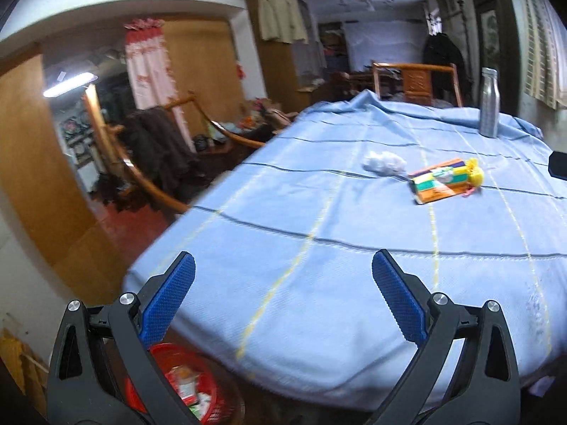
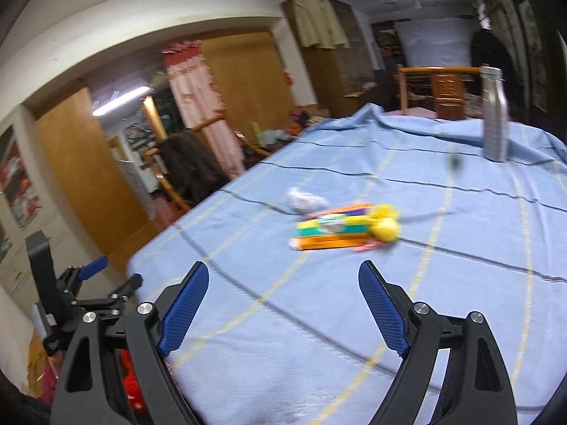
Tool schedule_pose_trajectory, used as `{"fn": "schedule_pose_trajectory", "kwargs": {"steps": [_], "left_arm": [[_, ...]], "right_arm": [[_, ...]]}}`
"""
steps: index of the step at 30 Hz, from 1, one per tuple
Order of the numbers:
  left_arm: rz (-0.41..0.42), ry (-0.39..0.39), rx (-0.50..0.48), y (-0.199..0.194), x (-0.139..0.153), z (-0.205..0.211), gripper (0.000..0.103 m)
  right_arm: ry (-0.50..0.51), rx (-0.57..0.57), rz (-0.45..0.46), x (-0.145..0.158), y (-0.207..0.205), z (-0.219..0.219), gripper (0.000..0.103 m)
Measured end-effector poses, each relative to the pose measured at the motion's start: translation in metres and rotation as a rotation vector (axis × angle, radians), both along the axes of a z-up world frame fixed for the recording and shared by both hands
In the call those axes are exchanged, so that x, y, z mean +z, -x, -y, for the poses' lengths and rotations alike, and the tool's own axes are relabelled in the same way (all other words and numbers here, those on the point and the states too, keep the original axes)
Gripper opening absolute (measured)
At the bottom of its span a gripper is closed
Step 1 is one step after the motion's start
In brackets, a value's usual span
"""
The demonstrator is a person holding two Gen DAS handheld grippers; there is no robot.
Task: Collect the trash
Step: 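Move both tools back over the table toward the colorful box and tissue, then grasp the orange-purple medicine box with the left gripper and lift it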
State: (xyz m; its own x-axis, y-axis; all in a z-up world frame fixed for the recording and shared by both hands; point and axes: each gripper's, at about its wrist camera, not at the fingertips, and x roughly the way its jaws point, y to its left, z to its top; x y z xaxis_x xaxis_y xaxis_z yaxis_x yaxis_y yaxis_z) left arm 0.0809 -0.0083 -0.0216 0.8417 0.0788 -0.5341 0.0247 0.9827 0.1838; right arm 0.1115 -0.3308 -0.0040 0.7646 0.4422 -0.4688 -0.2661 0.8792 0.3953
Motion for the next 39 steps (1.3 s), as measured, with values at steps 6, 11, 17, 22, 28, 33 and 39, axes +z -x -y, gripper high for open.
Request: {"fn": "schedule_pose_trajectory", "kwargs": {"steps": [6, 11, 17, 22, 28, 33, 39], "left_arm": [[-0.083, 0.024, -0.101, -0.069, -0.008, 0.033, 0.096], [-0.134, 0.01, -0.193, -0.122, -0.013, 0.069, 0.096], [-0.213, 0.088, -0.325, -0.169, -0.016, 0.119, 0.096], [-0.2, 0.054, -0.434, -0.19, -0.015, 0.185, 0.096], [-0.267, 0.01, -0.403, -0.218, -0.038, 0.21, 0.097], [-0.289, 0.051, -0.34, -0.213, -0.038, 0.152, 0.096], [-0.261, 0.016, -0.261, -0.18, -0.031, 0.085, 0.096]], "right_arm": [[0.036, -0.096, -0.045, -0.017, -0.033, 0.041, 0.089], [-0.005, -0.169, -0.083, -0.035, -0.054, 0.07, 0.089], [-0.011, -0.236, -0.125, -0.049, -0.063, 0.089, 0.089], [-0.028, -0.277, -0.122, -0.05, -0.062, 0.096, 0.089], [-0.052, -0.298, -0.155, -0.058, -0.066, 0.106, 0.09], [-0.087, -0.282, -0.159, -0.057, -0.064, 0.108, 0.09], [-0.102, -0.265, -0.145, -0.055, -0.062, 0.104, 0.09]]}}
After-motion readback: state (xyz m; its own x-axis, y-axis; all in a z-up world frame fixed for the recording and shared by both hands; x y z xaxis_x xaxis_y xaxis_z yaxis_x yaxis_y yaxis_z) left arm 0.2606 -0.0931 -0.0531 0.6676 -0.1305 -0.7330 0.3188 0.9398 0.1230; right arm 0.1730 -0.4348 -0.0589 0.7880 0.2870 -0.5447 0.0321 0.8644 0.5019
